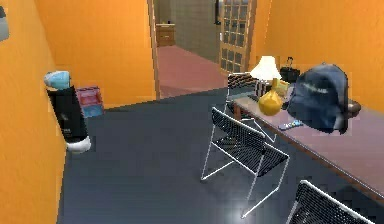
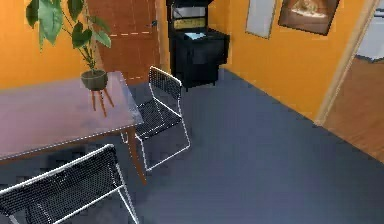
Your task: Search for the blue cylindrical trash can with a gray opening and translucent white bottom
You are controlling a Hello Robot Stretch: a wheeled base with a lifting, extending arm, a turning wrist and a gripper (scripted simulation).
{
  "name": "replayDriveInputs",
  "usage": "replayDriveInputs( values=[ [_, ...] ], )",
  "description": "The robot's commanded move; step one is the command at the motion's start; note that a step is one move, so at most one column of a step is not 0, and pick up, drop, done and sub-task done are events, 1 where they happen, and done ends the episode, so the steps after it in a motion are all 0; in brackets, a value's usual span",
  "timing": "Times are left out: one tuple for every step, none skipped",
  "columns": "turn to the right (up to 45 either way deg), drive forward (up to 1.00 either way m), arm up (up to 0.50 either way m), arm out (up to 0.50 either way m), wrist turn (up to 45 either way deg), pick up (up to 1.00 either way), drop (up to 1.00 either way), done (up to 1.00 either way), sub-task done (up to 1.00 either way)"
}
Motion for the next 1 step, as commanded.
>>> replayDriveInputs(
  values=[
    [-24.0, 0.00, 0.00, 0.00, 0.0, 0.00, 0.00, 0.00, 0.00]
  ],
)
